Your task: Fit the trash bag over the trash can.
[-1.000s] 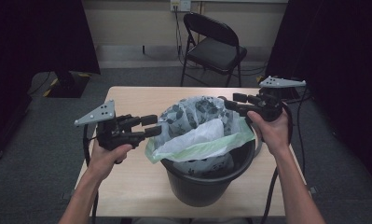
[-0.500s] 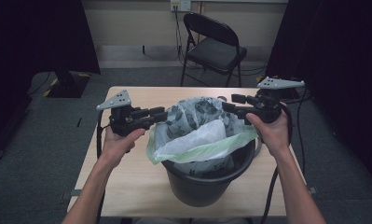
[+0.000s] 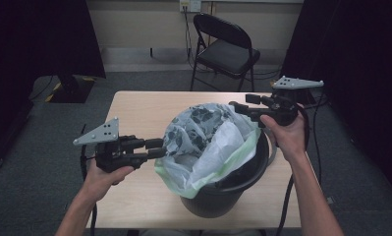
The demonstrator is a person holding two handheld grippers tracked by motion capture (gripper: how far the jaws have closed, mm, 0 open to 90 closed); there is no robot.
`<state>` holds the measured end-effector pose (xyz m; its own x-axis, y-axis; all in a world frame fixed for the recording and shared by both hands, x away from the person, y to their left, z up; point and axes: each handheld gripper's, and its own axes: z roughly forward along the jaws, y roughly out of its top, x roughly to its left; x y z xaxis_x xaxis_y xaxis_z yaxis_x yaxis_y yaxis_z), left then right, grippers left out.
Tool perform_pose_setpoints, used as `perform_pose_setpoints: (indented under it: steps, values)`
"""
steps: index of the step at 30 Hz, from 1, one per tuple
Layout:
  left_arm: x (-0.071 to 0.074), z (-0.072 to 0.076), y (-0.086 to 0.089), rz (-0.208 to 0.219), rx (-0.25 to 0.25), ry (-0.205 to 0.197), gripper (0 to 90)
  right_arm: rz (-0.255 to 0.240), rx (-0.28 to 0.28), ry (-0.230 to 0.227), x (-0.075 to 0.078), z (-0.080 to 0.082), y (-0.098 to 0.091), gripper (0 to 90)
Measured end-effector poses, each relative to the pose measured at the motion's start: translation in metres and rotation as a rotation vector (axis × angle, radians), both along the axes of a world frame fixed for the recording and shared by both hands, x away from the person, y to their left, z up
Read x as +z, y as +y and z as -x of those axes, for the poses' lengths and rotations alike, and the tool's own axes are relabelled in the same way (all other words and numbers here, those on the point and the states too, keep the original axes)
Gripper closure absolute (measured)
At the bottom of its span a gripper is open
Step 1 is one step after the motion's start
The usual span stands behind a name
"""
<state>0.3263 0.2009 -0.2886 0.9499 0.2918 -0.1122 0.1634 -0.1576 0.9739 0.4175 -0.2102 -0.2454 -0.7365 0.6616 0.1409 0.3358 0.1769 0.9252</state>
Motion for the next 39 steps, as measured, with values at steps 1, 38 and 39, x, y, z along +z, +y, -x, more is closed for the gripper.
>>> perform_pose_setpoints:
  steps: [1,38,39]
  values:
    - [0.001,-0.001,-0.001,0.004,0.009,0.001,66.3,0.003,0.003,0.0,-0.001,0.0,0.001,38.2]
    - [-0.009,-0.022,-0.005,0.059,0.101,0.06,54.0,0.044,-0.017,0.072,-0.005,-0.003,-0.003,25.5]
    - [-0.01,-0.022,-0.005,0.064,0.1,0.061,53.9,0.046,-0.02,0.084,-0.008,-0.003,-0.005,24.5]
